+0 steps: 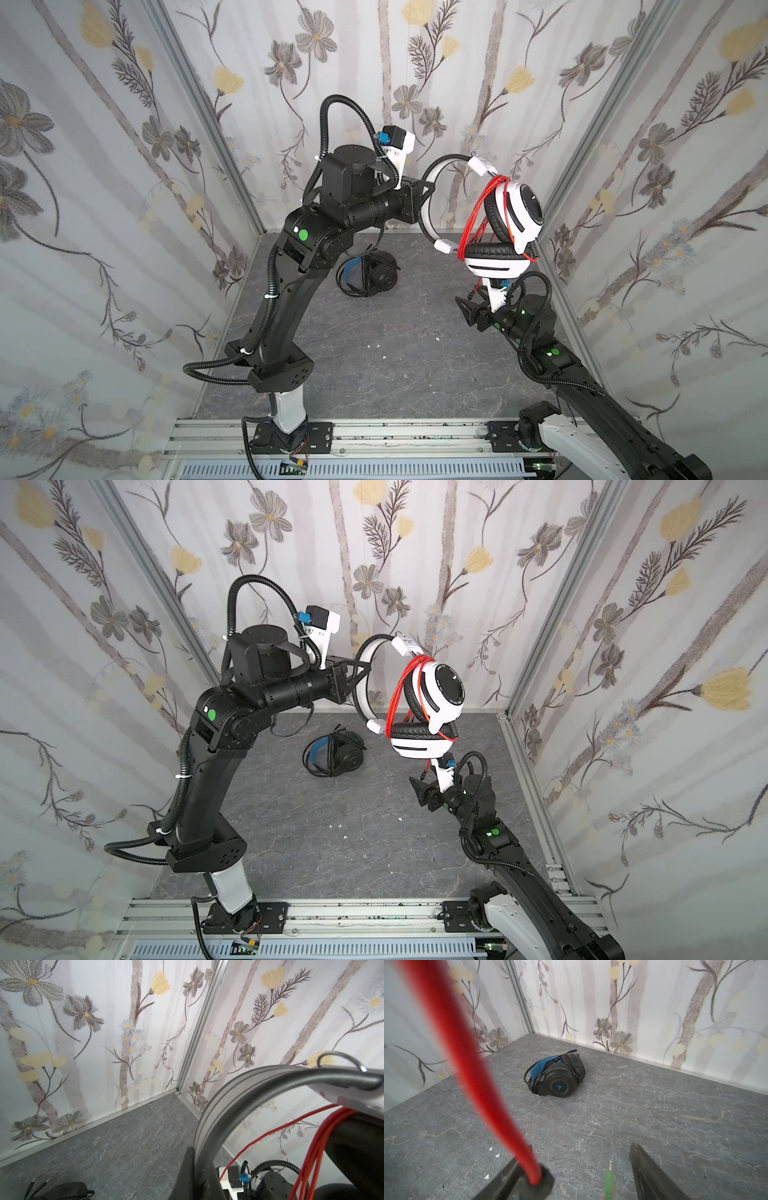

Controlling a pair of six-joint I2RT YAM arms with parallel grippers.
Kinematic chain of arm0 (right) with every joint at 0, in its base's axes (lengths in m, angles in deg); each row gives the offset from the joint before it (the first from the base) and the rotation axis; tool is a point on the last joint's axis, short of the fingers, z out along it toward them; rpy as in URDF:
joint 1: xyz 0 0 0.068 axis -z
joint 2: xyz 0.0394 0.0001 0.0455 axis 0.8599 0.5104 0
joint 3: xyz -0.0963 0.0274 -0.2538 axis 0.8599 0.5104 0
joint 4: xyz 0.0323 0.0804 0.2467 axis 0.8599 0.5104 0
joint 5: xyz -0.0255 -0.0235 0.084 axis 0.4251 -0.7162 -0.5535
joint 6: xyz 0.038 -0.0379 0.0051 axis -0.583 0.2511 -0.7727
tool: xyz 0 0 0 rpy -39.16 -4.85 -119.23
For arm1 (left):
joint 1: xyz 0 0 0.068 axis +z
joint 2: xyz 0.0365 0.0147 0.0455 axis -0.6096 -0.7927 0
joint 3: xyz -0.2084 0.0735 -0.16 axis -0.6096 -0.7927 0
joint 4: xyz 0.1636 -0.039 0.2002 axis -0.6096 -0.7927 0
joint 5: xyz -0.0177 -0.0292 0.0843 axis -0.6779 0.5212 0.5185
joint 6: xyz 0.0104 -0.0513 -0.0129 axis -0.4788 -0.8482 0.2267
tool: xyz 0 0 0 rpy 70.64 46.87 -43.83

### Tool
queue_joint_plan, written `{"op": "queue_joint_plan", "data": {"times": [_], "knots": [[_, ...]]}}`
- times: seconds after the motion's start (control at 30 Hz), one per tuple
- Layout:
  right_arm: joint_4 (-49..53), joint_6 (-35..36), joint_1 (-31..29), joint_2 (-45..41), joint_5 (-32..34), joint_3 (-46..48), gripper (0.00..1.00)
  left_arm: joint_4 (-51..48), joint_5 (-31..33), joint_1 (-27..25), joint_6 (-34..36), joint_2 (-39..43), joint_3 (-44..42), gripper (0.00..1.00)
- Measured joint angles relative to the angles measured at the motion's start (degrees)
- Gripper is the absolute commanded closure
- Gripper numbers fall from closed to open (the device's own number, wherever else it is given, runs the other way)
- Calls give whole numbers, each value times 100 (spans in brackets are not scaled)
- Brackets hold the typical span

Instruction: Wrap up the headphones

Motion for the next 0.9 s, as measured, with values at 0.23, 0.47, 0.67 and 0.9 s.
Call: {"op": "queue_joint_plan", "data": {"times": [0.23,0.47,0.67,0.9], "knots": [[-4,-44,4,223,4,20,27,2,-39,39,-70,4,0,100],[-57,-107,2,385,-55,20,28,4,-83,66,-90,11,0,100],[-138,-195,4,420,-83,22,31,111,-120,105,-131,22,0,100],[-313,-299,79,575,-247,-50,69,262,-205,107,-254,22,0,100]]}}
